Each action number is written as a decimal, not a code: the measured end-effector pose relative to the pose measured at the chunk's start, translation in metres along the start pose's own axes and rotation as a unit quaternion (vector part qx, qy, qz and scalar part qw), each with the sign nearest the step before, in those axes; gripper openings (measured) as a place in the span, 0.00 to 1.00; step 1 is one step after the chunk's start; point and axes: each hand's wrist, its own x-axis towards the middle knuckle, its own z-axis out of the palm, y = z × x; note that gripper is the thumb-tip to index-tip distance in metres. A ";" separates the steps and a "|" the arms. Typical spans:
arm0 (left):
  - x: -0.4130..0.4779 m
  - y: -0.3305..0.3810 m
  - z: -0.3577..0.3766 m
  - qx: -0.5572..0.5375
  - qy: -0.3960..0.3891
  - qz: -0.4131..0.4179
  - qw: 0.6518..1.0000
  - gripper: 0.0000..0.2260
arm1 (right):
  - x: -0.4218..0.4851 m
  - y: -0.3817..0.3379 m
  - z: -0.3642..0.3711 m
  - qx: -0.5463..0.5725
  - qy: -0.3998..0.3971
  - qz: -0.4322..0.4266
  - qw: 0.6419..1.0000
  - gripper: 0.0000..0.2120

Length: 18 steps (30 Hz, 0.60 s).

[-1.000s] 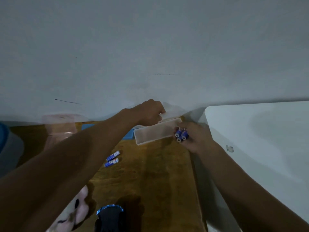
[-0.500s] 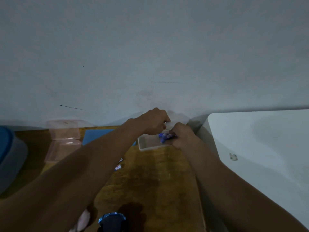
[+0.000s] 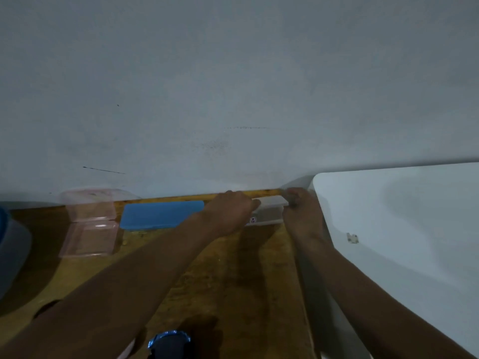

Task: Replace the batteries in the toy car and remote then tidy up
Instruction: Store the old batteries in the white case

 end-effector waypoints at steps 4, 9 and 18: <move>-0.010 0.006 0.025 0.039 0.067 0.018 0.997 0.17 | -0.006 0.003 0.008 -0.038 -0.092 -0.019 0.995 0.18; -0.021 0.001 0.048 -0.012 0.081 -0.026 0.996 0.21 | -0.008 0.021 0.016 -0.075 -0.119 -0.033 0.990 0.19; -0.062 -0.014 0.058 -0.091 0.117 -0.126 0.981 0.25 | -0.003 0.029 0.008 -0.134 -0.143 -0.069 0.978 0.16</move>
